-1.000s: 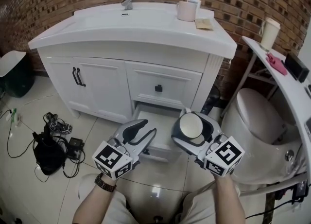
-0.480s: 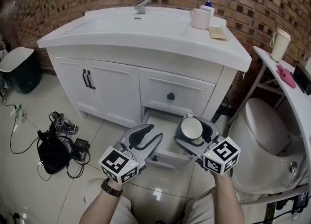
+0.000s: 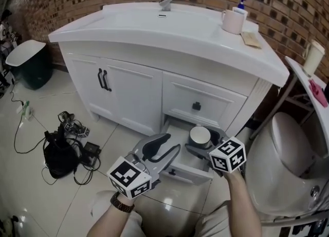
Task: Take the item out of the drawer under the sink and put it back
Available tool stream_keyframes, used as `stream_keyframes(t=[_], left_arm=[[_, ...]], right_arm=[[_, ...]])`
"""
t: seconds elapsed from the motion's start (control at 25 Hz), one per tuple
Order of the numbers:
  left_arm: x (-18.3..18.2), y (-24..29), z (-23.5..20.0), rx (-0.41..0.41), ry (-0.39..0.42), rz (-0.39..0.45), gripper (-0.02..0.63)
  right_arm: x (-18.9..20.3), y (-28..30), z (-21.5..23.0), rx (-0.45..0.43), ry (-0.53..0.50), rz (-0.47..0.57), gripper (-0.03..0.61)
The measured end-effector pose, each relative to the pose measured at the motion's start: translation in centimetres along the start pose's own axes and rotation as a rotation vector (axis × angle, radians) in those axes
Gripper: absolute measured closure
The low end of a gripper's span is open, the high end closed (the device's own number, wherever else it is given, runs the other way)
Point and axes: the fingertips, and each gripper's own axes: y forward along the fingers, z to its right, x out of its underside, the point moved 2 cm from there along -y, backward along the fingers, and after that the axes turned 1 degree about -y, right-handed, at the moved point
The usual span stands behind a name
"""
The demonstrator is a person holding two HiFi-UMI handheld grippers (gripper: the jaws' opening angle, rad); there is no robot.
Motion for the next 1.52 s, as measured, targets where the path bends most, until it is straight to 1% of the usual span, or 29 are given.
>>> stream_keyframes(t=[0.16,0.28,0.44,0.6,0.92,1.08,1.32,1.36,1.44,1.52], left_arm=[[0.4,0.0,-1.0,-0.015,-0.01,-0.014,0.443],[0.8,0.0,-2.0,-0.022,-0.018,-0.02,0.443],[1.0,-0.2,-2.8,-0.019,-0.016,-0.01,0.443],[0.9,-0.1,-3.2,-0.021,-0.026,-0.003,0.443],[0.6,-0.8,-3.6,-0.026,-0.033,0.004,0.443],[0.3,-0.8,-3.5,-0.027,-0.033,0.006,0.443],[0.2,-0.7,-2.9,-0.018,-0.03,0.007,0.443],[0.3,-0.6,-2.8,-0.016,-0.03,0.008,0.443],[0.4,-0.6,-2.5,-0.013,-0.033,0.003,0.443],[0.2,-0.6,-2.2,-0.012,-0.034,-0.007,0.443]], right_arm=[[1.7,3.5,0.2,-0.052,-0.02,-0.096,0.173],[3.5,5.8,0.0,-0.092,-0.061,-0.196,0.173],[5.3,8.3,-0.4,-0.077,-0.141,-0.305,0.173],[6.8,9.4,0.1,-0.061,-0.164,-0.38,0.173],[8.7,10.1,0.1,-0.071,-0.132,-0.435,0.172],[9.1,9.5,0.5,-0.048,-0.088,-0.445,0.17],[10.1,8.1,0.6,-0.036,-0.066,-0.504,0.168],[10.2,7.8,0.6,-0.034,-0.057,-0.509,0.164],[10.0,7.2,0.6,-0.022,-0.043,-0.503,0.119],[9.1,6.3,0.8,0.002,-0.048,-0.476,0.118]])
